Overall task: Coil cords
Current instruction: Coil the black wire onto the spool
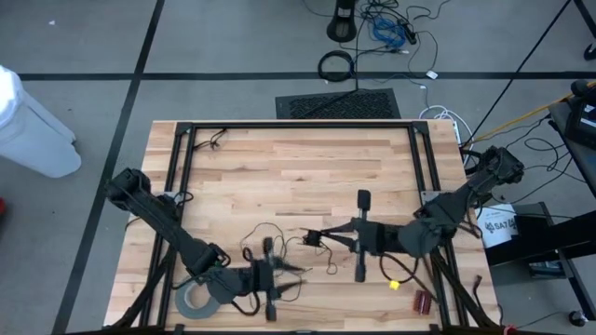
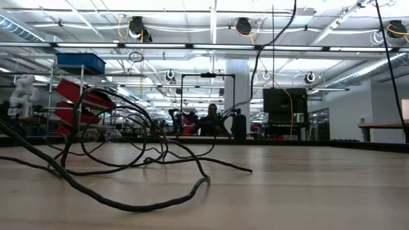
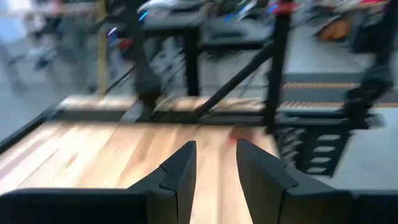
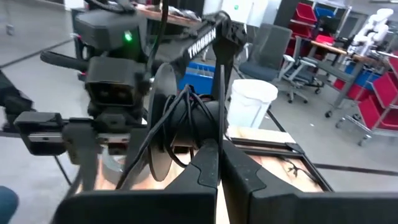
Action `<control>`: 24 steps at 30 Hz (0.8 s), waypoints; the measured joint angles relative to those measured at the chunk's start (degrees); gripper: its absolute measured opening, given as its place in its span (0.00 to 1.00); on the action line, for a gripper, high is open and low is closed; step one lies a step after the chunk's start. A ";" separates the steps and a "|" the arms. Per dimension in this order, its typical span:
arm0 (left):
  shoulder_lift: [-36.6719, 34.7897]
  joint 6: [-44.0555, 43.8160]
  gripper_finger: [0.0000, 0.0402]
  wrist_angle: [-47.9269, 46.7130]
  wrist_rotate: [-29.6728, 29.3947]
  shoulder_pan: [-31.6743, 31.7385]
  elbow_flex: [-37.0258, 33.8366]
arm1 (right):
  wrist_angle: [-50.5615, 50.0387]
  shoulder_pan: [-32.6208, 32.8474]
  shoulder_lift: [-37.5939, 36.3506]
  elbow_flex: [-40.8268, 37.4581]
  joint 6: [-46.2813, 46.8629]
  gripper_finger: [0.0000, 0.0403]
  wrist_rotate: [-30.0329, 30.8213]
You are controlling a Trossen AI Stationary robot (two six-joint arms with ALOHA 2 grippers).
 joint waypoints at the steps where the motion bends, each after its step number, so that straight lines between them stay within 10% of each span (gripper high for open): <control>1: 0.81 2.72 0.30 3.91 1.62 0.07 0.00 | -0.03 0.51 -0.31 0.00 -0.02 0.00 0.02; 7: 6.35 12.98 0.30 24.13 5.65 1.67 0.02 | -0.58 3.18 -1.35 0.00 -0.02 0.00 0.18; 24: 17.45 27.36 0.30 38.91 1.76 4.65 -0.02 | -0.84 4.76 -1.81 0.00 0.03 0.00 0.37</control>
